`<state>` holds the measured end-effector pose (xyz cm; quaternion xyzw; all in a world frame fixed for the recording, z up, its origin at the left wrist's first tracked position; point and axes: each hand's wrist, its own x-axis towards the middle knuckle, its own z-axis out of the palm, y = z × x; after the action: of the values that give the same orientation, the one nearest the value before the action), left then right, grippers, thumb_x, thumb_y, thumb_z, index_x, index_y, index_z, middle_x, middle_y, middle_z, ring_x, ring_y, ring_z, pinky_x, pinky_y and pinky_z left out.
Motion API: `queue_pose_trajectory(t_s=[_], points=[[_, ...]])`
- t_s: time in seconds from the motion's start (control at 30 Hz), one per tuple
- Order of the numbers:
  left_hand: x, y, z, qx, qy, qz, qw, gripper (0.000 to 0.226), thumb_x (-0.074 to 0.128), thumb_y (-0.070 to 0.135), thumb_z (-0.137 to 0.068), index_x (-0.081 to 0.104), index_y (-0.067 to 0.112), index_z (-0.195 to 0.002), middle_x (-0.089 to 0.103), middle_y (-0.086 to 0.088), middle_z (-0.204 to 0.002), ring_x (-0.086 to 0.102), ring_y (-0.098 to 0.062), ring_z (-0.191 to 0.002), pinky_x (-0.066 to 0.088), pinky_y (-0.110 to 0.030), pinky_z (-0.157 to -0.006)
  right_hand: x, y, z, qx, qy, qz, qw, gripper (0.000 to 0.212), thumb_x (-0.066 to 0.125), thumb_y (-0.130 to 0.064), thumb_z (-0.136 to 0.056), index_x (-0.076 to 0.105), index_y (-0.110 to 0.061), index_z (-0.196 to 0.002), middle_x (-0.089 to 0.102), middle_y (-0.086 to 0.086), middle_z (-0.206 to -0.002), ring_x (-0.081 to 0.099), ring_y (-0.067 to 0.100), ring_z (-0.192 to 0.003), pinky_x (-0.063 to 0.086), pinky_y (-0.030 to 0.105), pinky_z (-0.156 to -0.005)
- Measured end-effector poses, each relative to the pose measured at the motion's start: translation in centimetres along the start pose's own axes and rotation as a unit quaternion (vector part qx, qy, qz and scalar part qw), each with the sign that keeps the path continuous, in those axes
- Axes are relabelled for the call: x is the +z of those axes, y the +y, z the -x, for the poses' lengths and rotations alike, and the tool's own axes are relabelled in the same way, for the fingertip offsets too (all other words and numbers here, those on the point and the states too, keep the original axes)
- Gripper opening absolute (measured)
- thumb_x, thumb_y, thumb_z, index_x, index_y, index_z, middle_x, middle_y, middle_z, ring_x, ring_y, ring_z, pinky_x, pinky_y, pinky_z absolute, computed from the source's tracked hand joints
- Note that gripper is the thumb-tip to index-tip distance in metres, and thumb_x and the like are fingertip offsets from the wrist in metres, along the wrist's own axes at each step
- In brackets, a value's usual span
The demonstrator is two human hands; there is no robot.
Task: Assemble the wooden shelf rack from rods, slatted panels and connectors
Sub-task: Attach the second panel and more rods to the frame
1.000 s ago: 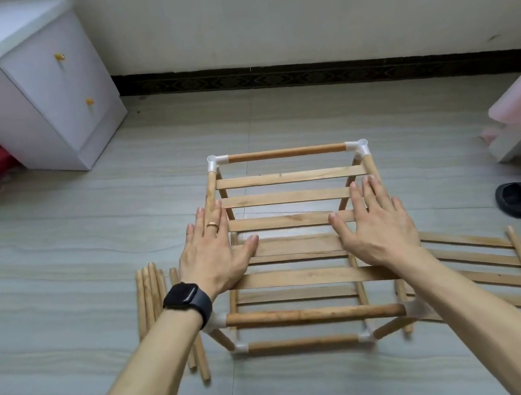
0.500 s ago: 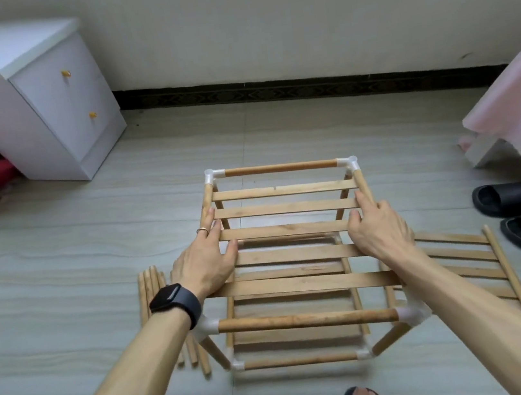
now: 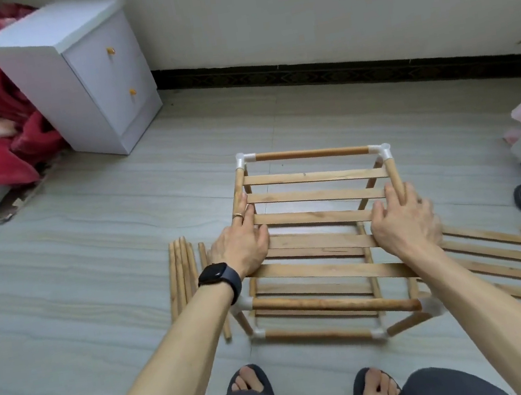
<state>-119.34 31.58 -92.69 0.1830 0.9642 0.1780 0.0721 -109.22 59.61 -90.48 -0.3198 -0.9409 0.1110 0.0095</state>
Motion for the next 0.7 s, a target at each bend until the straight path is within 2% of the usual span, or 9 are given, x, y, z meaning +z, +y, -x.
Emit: queue_pose_trajectory(t_s=[0.07,0.13,0.2,0.23,0.27,0.33,0.43,0.57,0.7], points=[[-0.2,0.2,0.4,0.011,0.004,0.061,0.998,0.066,0.034,0.055,-0.101,0.014,0.032,-0.16,-0.018,0.025,-0.164,0.043,-0.024,-0.136,0.042,-0.038,-0.091,-0.2,0.0,1.2,-0.037,0.024,0.038,0.998,0.061,0.028,-0.055,-0.102,0.03,-0.028,-0.156,0.015,0.007,-0.17,0.016,0.035,-0.152,0.02,0.056,-0.12],[-0.7,-0.7,1.1,-0.009,0.058,0.187,0.981,0.065,0.039,0.053,-0.101,0.015,0.039,-0.159,-0.014,0.021,-0.166,0.029,-0.019,-0.146,0.04,-0.04,-0.104,0.1,-1.4,2.9,-0.121,0.036,0.044,0.991,0.065,0.029,-0.06,-0.099,0.031,-0.029,-0.157,0.016,0.005,-0.17,0.007,0.029,-0.156,0.014,0.056,-0.123],[-1.0,-2.7,1.7,-0.094,0.148,0.288,0.941,0.059,0.041,0.046,-0.104,0.024,0.032,-0.158,0.002,0.008,-0.169,0.018,-0.016,-0.151,0.025,-0.038,-0.118,0.6,-4.0,4.5,-0.198,0.02,0.03,0.98,0.071,0.025,-0.066,-0.096,0.032,-0.033,-0.157,0.019,0.002,-0.17,0.005,0.027,-0.157,0.011,0.055,-0.124],[-0.8,-4.1,2.0,-0.148,0.167,0.304,0.926,0.057,0.041,0.041,-0.105,0.025,0.025,-0.158,0.011,0.002,-0.169,0.016,-0.016,-0.152,0.019,-0.033,-0.121,1.0,-5.6,5.1,-0.233,0.006,0.024,0.972,0.072,0.023,-0.069,-0.094,0.031,-0.035,-0.158,0.018,0.001,-0.17,0.004,0.025,-0.157,0.01,0.054,-0.124],[-0.5,-5.7,2.5,-0.194,0.161,0.296,0.921,0.059,0.042,0.038,-0.106,0.024,0.02,-0.158,0.016,-0.002,-0.168,0.016,-0.017,-0.153,0.016,-0.031,-0.123,1.5,-7.1,5.6,-0.264,-0.011,0.024,0.964,0.074,0.02,-0.072,-0.094,0.028,-0.037,-0.158,0.014,-0.001,-0.171,-0.001,0.023,-0.158,0.008,0.052,-0.125],[0.9,-9.1,3.7,-0.239,0.105,0.236,0.936,0.066,0.044,0.04,-0.104,0.018,0.016,-0.16,0.018,-0.001,-0.167,0.017,-0.019,-0.153,0.018,-0.035,-0.124,2.8,-10.4,5.7,-0.31,-0.044,0.032,0.949,0.076,0.01,-0.077,-0.092,0.016,-0.044,-0.16,-0.004,-0.006,-0.171,-0.017,0.019,-0.156,-0.003,0.049,-0.126],[3.9,-12.7,4.6,-0.311,-0.015,0.139,0.94,0.058,0.045,0.036,-0.099,0.033,0.018,-0.153,0.038,-0.008,-0.155,0.039,-0.029,-0.139,0.04,-0.039,-0.109,4.5,-14.7,4.6,-0.344,-0.077,0.055,0.934,0.078,-0.008,-0.079,-0.086,-0.005,-0.049,-0.159,-0.022,-0.01,-0.167,-0.035,0.019,-0.15,-0.015,0.052,-0.124],[8.2,-14.2,3.9,-0.328,-0.051,0.048,0.942,0.041,0.044,0.036,-0.098,0.05,0.022,-0.136,0.054,-0.004,-0.137,0.052,-0.025,-0.126,0.047,-0.035,-0.093,6.3,-16.2,4.2,-0.342,-0.082,0.079,0.933,0.075,-0.018,-0.074,-0.088,-0.018,-0.045,-0.157,-0.019,-0.008,-0.169,-0.028,0.022,-0.153,-0.011,0.055,-0.124],[12.1,-13.7,2.3,-0.289,-0.093,-0.048,0.952,0.035,0.051,0.04,-0.098,0.055,0.018,-0.125,0.061,-0.005,-0.126,0.058,-0.027,-0.116,0.05,-0.037,-0.088,7.1,-15.8,4.3,-0.343,-0.067,0.069,0.935,0.071,-0.008,-0.074,-0.094,-0.012,-0.044,-0.159,-0.011,-0.008,-0.169,-0.02,0.023,-0.156,-0.008,0.055,-0.125]])
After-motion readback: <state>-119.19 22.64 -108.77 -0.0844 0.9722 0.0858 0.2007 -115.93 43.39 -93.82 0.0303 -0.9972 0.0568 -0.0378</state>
